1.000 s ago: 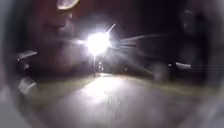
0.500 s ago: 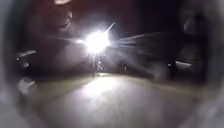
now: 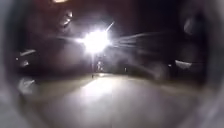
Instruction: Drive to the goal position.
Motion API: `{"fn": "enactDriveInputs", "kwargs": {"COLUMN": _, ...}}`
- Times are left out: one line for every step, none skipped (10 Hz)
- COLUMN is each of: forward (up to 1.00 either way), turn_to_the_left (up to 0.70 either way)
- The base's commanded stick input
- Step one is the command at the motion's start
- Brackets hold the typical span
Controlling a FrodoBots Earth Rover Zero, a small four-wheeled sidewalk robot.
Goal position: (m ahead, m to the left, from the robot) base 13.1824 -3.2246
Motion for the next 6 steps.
{"fn": "enactDriveInputs", "kwargs": {"forward": 1.0, "turn_to_the_left": 0.0}}
{"fn": "enactDriveInputs", "kwargs": {"forward": 1.0, "turn_to_the_left": 0.0}}
{"fn": "enactDriveInputs", "kwargs": {"forward": 1.0, "turn_to_the_left": 0.01}}
{"fn": "enactDriveInputs", "kwargs": {"forward": 1.0, "turn_to_the_left": 0.03}}
{"fn": "enactDriveInputs", "kwargs": {"forward": 1.0, "turn_to_the_left": 0.05}}
{"fn": "enactDriveInputs", "kwargs": {"forward": 1.0, "turn_to_the_left": 0.08}}
